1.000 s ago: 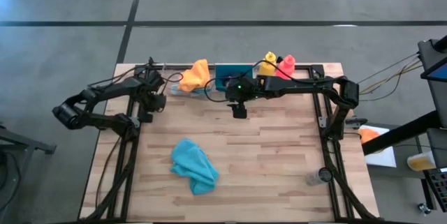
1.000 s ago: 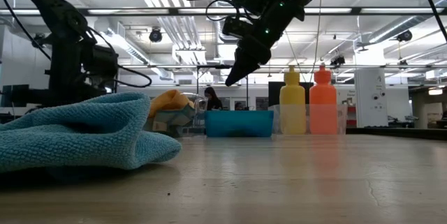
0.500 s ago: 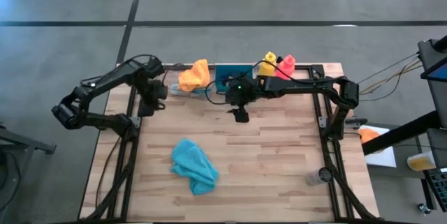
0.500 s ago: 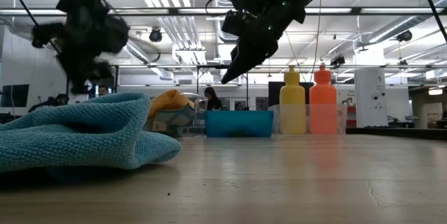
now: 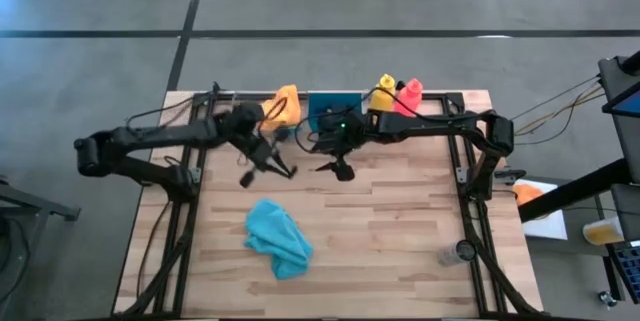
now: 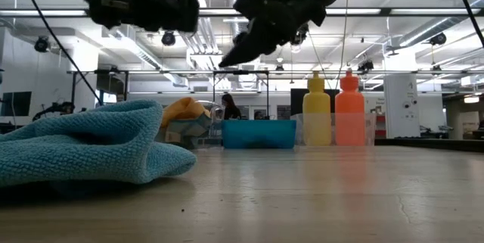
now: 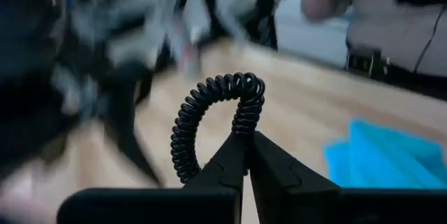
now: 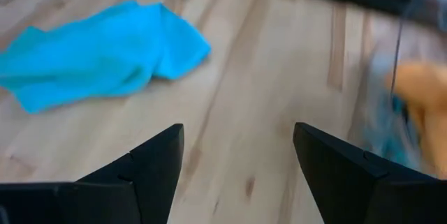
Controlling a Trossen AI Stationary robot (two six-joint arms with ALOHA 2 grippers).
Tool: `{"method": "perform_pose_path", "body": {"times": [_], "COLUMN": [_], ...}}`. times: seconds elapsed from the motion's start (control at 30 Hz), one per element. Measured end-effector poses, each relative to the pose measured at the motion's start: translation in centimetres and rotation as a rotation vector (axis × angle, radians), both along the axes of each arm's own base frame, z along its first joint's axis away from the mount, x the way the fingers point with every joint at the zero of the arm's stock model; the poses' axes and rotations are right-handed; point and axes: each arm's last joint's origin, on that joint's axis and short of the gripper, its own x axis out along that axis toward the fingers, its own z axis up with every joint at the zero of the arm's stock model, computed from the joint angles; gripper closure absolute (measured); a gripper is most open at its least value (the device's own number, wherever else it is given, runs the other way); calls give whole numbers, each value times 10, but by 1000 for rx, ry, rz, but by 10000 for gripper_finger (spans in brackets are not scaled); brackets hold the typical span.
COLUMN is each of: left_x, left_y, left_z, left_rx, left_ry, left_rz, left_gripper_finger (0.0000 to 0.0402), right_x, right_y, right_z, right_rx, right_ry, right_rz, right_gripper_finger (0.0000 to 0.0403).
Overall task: Pick & Place Sports Items
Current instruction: Put the black spring keychain into the blue bin
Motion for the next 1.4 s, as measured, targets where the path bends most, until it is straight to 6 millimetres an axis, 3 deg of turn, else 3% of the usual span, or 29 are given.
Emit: {"method": "perform_pose_path", "body": {"times": [0.1,0.2,0.4,0.63,1.0,1.17,1.4], "left_x": [12,12,7,6,6,6,7], "left_y": [-22,-30,-30,-31,-30,-30,-30], "left_z": [-11,-19,-27,-30,-30,-30,-30], "left_rx": [-17,-54,-133,-152,-175,-172,-167], "left_ry": [-132,-163,-92,-70,-49,-49,-51], "left_rz": [-65,-61,-11,-5,23,31,40], "left_gripper_finger": [387,387,387,387,387,387,387], "right_x": [5,6,2,5,10,10,10], "right_y": [14,30,51,60,75,80,81], "right_z": [4,8,25,36,38,38,38], "right_rx": [-23,-52,-142,-167,-217,-245,-258], "right_ry": [-51,-67,-102,-188,-254,-263,-269], "right_rz": [45,93,63,2,65,100,108], "right_gripper_finger": [131,131,131,131,138,202,356]}}
